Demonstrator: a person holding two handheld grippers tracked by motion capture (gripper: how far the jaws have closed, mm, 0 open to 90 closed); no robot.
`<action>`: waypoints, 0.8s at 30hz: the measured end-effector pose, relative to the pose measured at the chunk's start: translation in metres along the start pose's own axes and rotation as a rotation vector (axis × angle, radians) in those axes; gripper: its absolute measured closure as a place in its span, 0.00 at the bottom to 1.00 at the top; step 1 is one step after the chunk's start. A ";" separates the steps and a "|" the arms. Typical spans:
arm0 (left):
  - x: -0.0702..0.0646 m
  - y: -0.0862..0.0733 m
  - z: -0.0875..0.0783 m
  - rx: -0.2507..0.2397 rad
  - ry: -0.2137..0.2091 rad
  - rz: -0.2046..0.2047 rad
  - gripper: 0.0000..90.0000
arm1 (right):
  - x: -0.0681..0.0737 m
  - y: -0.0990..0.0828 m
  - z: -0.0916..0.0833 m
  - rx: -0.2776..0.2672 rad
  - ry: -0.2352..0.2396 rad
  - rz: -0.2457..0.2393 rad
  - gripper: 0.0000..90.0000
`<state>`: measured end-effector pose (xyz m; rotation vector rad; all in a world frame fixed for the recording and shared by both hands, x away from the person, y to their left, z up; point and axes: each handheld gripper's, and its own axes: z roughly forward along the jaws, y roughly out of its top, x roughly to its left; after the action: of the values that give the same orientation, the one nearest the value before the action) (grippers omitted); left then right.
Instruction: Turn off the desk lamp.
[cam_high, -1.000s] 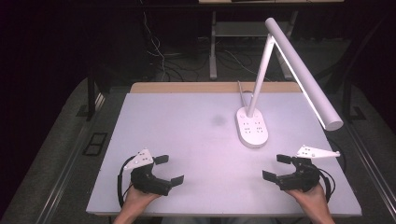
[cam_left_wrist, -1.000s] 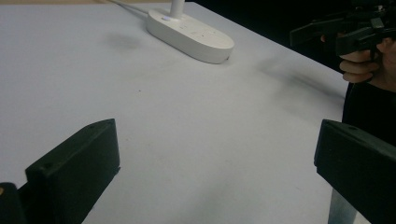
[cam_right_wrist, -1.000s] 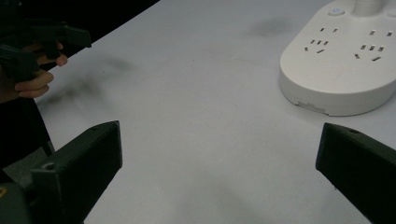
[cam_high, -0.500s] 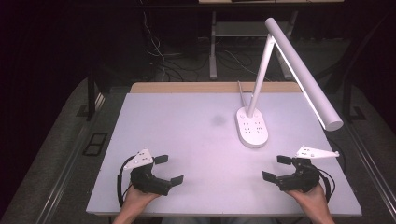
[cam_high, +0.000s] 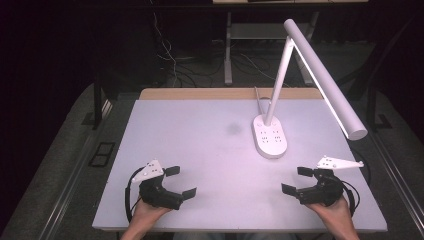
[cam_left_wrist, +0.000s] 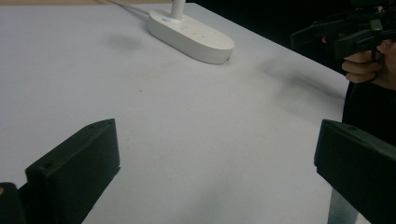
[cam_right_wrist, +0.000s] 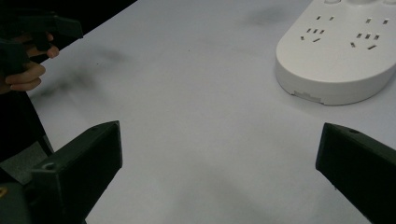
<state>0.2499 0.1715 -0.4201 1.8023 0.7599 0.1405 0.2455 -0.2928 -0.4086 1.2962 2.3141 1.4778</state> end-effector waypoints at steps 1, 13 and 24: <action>0.000 0.000 0.000 0.000 -0.001 0.000 0.00 | 0.000 0.001 -0.001 0.005 0.000 0.000 0.01; 0.002 0.000 -0.001 -0.004 0.004 -0.005 0.00 | -0.003 0.017 -0.003 0.028 -0.007 -0.016 0.01; 0.002 0.000 0.000 0.000 0.006 0.004 0.00 | -0.009 0.031 -0.004 0.035 -0.006 -0.007 0.01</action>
<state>0.2512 0.1726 -0.4203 1.8038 0.7608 0.1490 0.2681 -0.2965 -0.3852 1.2975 2.3483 1.4356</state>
